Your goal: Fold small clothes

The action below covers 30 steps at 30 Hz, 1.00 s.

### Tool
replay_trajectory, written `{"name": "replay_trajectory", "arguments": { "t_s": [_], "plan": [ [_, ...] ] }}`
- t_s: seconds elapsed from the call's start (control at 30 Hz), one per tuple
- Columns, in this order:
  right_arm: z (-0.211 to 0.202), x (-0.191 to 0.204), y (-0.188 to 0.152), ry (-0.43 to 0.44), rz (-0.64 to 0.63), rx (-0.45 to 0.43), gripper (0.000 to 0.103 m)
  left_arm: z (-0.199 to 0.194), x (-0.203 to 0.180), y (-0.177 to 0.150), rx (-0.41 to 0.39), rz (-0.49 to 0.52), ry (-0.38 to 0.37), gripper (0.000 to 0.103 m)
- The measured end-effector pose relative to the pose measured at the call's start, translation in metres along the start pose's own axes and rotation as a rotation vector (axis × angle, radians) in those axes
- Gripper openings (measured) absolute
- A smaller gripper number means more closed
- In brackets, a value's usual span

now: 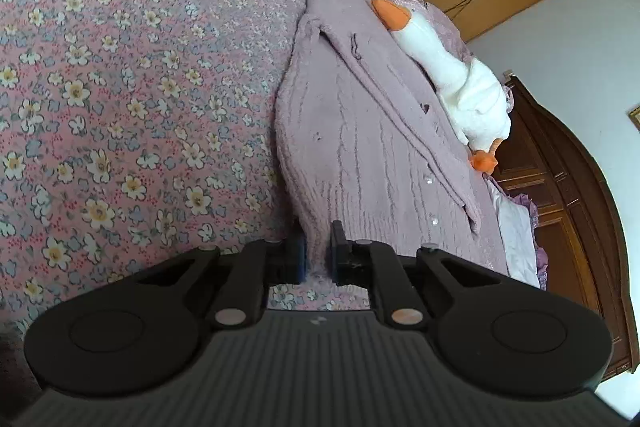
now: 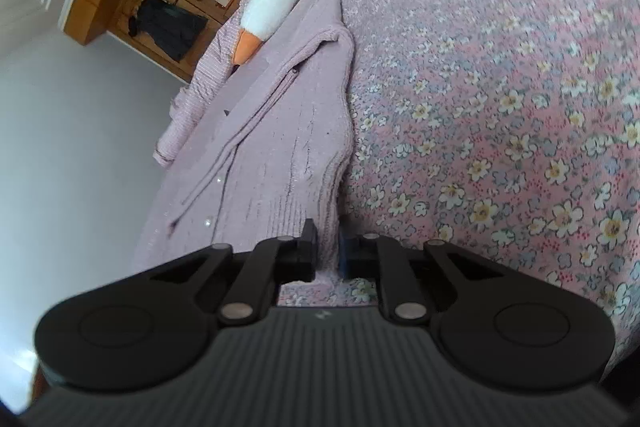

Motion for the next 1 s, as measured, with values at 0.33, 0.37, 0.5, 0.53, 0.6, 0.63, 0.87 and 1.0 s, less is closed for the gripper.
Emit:
{"name": "replay_trajectory", "arguments": {
  "t_s": [0.33, 0.37, 0.5, 0.53, 0.6, 0.63, 0.87, 1.0],
  "plan": [
    [-0.007, 0.007, 0.017, 0.176, 0.18, -0.049, 0.012, -0.012, -0.025, 0.013, -0.06, 0.0, -0.108, 0.01],
    [-0.007, 0.007, 0.019, 0.188, 0.201, -0.049, 0.012, -0.013, -0.027, 0.016, -0.066, -0.021, -0.128, 0.01],
    [-0.002, 0.016, 0.026, 0.232, 0.239, -0.042, 0.012, -0.022, -0.044, 0.039, -0.143, -0.042, -0.195, 0.009],
    [-0.001, 0.02, 0.029, 0.242, 0.241, -0.041, 0.012, -0.023, -0.048, 0.044, -0.149, -0.043, -0.206, 0.009],
    [0.004, 0.033, 0.038, 0.274, 0.235, -0.048, 0.012, -0.021, -0.059, 0.054, -0.155, -0.04, -0.229, 0.009],
    [0.007, 0.041, 0.044, 0.289, 0.224, -0.057, 0.012, -0.019, -0.063, 0.058, -0.152, -0.036, -0.234, 0.009],
    [0.03, 0.071, 0.068, 0.299, 0.167, -0.068, 0.012, -0.001, -0.088, 0.085, -0.16, 0.0, -0.249, 0.009],
    [0.038, 0.082, 0.078, 0.321, 0.168, -0.089, 0.012, 0.006, -0.1, 0.091, -0.156, 0.018, -0.281, 0.009]
  ]
}}
Point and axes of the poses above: each gripper's, at about its wrist camera, not at the fingertips, and z roughly the way its jaws point, x to its left, y to its top, the point moved 10 cm from there along z, roughly the way its jaws point, and after that the axes turned 13 degrees about -x, right-handed, at the moved point
